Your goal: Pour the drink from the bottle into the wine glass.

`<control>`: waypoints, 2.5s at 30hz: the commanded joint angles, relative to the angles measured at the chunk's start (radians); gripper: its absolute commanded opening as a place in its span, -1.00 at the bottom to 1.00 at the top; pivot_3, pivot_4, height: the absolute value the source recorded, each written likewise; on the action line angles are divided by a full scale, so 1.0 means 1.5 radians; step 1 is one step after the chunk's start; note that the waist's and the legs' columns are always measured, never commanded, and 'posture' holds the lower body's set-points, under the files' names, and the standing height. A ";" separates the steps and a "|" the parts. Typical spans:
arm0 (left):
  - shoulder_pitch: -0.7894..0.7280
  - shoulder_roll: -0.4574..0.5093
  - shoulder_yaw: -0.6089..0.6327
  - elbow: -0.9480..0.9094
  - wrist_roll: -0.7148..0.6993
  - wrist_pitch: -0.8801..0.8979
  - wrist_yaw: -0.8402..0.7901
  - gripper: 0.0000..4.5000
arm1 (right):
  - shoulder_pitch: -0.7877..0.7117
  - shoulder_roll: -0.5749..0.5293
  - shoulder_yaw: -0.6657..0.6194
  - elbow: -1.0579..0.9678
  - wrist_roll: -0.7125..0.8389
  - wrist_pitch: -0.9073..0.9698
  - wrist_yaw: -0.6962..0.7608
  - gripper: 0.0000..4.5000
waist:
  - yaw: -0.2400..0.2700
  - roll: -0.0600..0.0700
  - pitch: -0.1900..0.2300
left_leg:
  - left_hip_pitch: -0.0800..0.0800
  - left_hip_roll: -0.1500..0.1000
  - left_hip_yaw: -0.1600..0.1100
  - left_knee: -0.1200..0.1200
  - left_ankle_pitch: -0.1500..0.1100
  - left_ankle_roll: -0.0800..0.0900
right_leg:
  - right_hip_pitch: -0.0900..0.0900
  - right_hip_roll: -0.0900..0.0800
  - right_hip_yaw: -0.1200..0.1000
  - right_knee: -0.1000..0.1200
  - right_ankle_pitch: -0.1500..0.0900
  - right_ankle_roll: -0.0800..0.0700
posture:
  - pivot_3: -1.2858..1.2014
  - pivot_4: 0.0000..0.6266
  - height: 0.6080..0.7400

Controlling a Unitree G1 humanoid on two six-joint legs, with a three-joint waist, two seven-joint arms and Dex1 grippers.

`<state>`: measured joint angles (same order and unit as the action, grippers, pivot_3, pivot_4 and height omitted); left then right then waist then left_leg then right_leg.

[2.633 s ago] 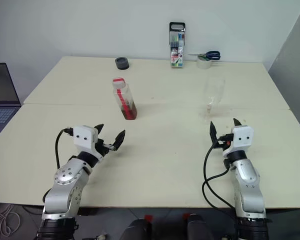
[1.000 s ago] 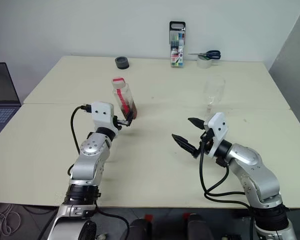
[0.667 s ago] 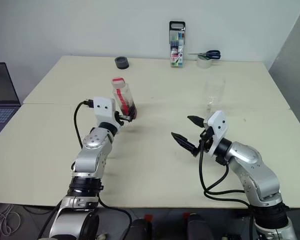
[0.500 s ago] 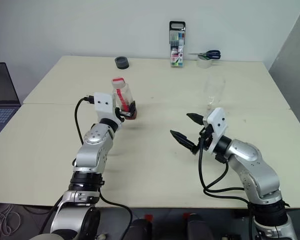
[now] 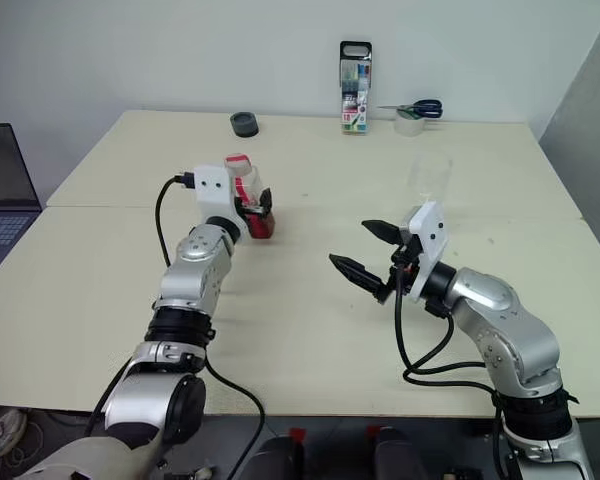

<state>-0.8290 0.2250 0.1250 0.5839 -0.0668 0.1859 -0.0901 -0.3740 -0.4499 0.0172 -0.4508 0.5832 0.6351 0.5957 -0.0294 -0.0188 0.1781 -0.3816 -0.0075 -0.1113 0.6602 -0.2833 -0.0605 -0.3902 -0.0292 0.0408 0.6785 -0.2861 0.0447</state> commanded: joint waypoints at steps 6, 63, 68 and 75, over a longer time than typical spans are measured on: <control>-0.065 0.014 -0.004 0.060 0.012 -0.056 -0.001 0.99 | -0.010 0.001 -0.020 -0.024 0.017 -0.008 -0.004 1.00 | 0.000 0.000 0.000 | 0.000 0.000 0.000 0.000 0.000 0.000 | 0.000 0.000 0.000 0.000 0.000 0.000 | 0.03 -0.52 1.00; -0.033 -0.033 -0.177 -0.085 -0.174 -0.008 -0.709 -0.19 | -0.058 -0.029 -0.036 -0.175 0.067 0.123 -0.142 1.00 | -0.002 0.000 0.001 | -0.001 0.000 0.000 0.000 0.000 0.000 | -0.001 0.001 0.000 0.000 0.000 0.000 | 0.03 -0.52 1.00; -0.046 -0.029 -0.193 -0.067 -0.155 -0.032 -0.755 -0.19 | -0.075 -0.025 -0.014 -0.150 0.054 0.140 -0.159 1.00 | -0.003 0.000 0.001 | -0.001 0.000 0.000 0.000 0.000 0.000 | -0.001 0.001 0.001 0.000 0.000 0.000 | 0.03 -0.52 1.00; -0.038 -0.024 -0.192 -0.068 -0.137 -0.050 -0.770 -0.19 | -0.091 -0.012 0.004 -0.114 0.028 0.136 -0.170 1.00 | -0.002 0.000 0.001 | -0.001 0.000 0.000 0.000 0.000 0.000 | -0.001 0.001 0.001 0.000 0.000 0.000 | 0.03 -0.52 1.00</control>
<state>-0.8607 0.1884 -0.1632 0.5119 -0.2675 0.1376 -1.2367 -0.4933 -0.4679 0.0257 -0.6124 0.6425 0.8514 0.3450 -0.0329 -0.0184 0.1793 -0.3835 -0.0072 -0.1118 0.6603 -0.2835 -0.0600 -0.3913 -0.0279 0.0416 0.6786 -0.2861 0.0447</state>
